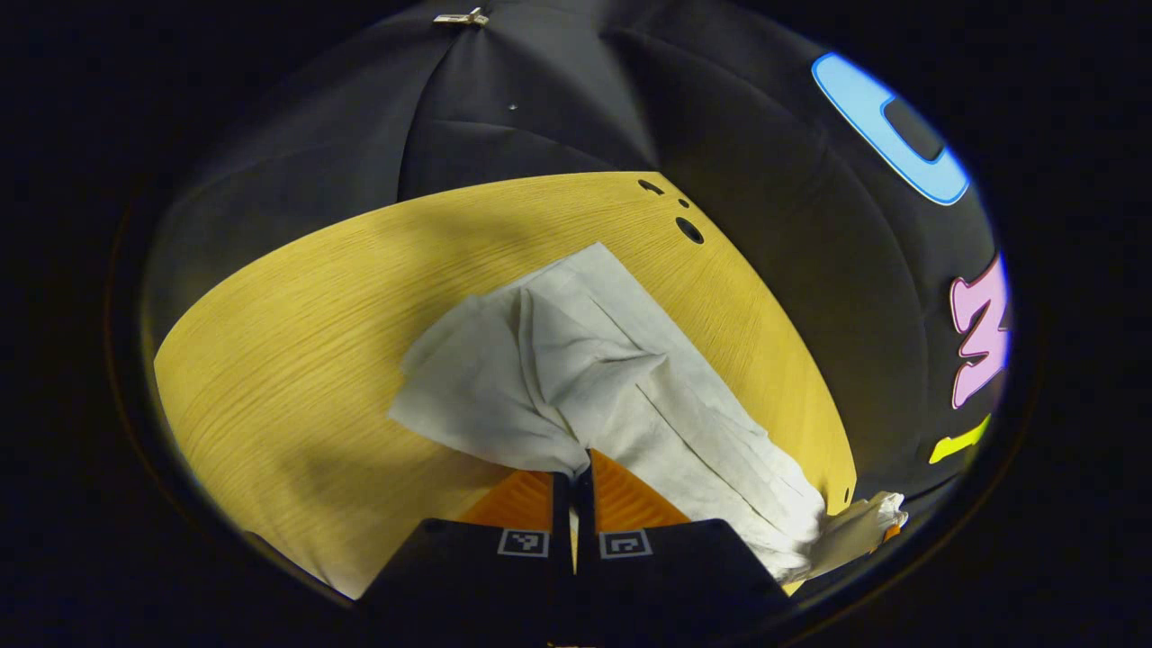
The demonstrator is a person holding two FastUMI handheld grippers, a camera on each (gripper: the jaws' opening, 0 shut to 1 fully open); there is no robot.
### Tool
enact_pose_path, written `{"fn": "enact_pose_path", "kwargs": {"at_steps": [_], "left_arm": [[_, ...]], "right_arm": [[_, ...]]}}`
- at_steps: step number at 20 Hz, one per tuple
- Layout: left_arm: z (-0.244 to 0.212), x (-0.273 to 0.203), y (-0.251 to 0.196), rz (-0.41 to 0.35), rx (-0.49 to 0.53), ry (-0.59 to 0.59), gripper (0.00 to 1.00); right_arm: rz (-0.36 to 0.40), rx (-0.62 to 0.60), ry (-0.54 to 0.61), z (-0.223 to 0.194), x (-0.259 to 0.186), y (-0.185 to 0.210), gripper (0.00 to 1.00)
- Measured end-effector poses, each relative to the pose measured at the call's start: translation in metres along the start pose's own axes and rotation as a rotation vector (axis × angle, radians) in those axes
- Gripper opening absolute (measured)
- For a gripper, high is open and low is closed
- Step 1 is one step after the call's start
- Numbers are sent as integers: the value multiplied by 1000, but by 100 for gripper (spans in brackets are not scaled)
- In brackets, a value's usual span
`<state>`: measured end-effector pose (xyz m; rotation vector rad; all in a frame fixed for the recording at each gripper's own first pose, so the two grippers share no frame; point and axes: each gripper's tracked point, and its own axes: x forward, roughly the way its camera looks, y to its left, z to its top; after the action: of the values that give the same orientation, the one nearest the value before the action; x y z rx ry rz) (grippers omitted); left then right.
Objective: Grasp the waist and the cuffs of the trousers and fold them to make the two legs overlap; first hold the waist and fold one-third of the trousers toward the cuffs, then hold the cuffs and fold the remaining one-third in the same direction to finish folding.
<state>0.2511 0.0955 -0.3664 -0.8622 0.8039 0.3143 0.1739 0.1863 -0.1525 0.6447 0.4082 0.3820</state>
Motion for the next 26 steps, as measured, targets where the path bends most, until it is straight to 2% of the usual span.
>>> {"fn": "enact_pose_path", "kwargs": {"at_steps": [2, 5, 8, 10, 11, 12, 13, 14, 15, 17, 19, 20, 21, 22, 26], "left_arm": [[-1, 1, -2, -11, -3, 4, 6], [1, 1, -3, -23, -9, 1, 6], [4, 0, -3, -26, -10, -2, 6], [5, -1, -2, -33, -11, -2, 6], [4, -2, -2, -37, -16, -2, 6], [6, -3, -2, -40, -22, -3, 6], [7, -3, -1, -41, -28, -6, 6], [9, -2, -1, -41, -36, -12, 6], [9, -4, 0, -40, -46, -16, 6], [10, -5, 1, -38, -58, -16, 6], [10, -6, 1, -38, -59, -14, 6], [11, -6, 1, -40, -62, -13, 6], [11, -6, 1, -42, -65, -13, 6], [12, -7, 1, -45, -70, -15, 6], [16, -9, -2, -83, -131, -39, 6]], "right_arm": [[30, -24, 66, -39, 9, 24, 13], [32, -62, 174, -91, 27, 28, 13], [38, -80, 268, -118, 31, 35, 13], [96, -28, 338, -133, 41, 42, 15], [108, -2, 380, -141, 40, 40, 20], [125, 16, 416, -148, 39, 41, 20], [135, 23, 439, -156, 38, 44, 32], [149, 28, 445, -156, 36, 47, 29], [170, 34, 439, -152, 34, 52, 39], [244, 70, 419, -138, 21, 72, 43], [369, 155, 415, -125, 3, 105, 71], [390, 170, 420, -124, -2, 111, 63], [374, 160, 424, -125, -2, 105, 72], [349, 149, 421, -127, -1, 97, 63], [275, 207, 418, -120, -5, 71, 63]]}}
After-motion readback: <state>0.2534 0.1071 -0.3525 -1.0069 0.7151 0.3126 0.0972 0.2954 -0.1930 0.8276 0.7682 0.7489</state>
